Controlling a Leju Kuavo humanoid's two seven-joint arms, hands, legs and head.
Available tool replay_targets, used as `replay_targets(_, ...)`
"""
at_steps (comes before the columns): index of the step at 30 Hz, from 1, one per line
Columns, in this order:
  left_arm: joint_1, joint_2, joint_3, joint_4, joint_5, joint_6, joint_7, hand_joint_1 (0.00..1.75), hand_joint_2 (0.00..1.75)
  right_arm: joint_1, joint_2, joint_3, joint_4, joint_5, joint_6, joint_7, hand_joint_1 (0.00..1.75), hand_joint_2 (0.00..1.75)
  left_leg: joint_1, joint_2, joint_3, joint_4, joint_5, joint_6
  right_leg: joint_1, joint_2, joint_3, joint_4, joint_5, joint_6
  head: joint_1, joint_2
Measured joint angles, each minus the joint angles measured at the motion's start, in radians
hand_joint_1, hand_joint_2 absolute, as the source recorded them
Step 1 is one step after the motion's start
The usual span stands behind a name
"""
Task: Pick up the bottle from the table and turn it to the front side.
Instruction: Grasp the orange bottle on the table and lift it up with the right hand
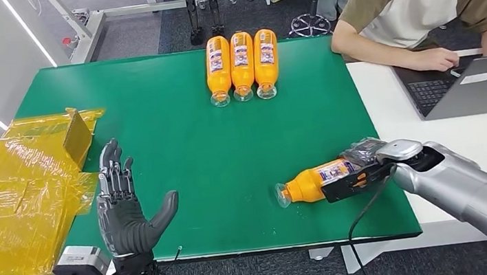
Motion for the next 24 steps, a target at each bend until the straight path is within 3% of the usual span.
replay_targets(5,0.011,0.004,0.000,-0.001,0.000,0.006,-0.005,0.00,1.75,0.007,0.013,-0.002,0.011,0.016,-0.065,-0.005,1.75,1.75,0.000,0.000,0.000,0.000,0.000,0.000,0.000,0.000,0.001,0.000,0.000,0.000,0.000,0.000)
replay_targets(11,0.037,0.005,0.001,-0.031,-0.012,-0.003,-0.011,0.00,1.75,0.069,0.090,-0.072,0.034,0.079,-0.377,0.041,1.75,1.75,0.001,-0.001,0.000,-0.001,0.000,0.000,0.001,-0.001,0.000,0.000,-0.001,0.000,0.000,0.000)
replay_targets(15,0.046,0.004,0.007,-0.043,-0.022,-0.011,-0.011,0.00,1.75,0.126,0.140,-0.137,0.032,0.092,-0.486,0.052,1.75,1.75,0.001,-0.002,-0.001,-0.001,0.000,0.000,0.001,-0.002,0.000,0.000,-0.001,0.000,0.000,0.000)
replay_targets(18,0.049,0.004,0.011,-0.046,-0.032,-0.012,-0.011,0.00,1.75,0.205,0.197,-0.232,0.011,0.090,-0.615,0.024,1.75,1.75,0.002,-0.002,-0.001,-0.001,0.000,0.000,0.002,-0.002,0.000,0.000,-0.001,0.000,0.000,0.000)
replay_targets(24,0.049,0.000,0.013,-0.046,-0.036,-0.015,-0.013,0.00,1.75,0.412,0.366,-0.461,-0.118,0.040,-0.923,-0.095,1.71,1.75,0.002,-0.002,-0.001,-0.002,0.000,-0.001,0.002,-0.002,-0.001,0.000,-0.002,-0.001,0.000,0.000)
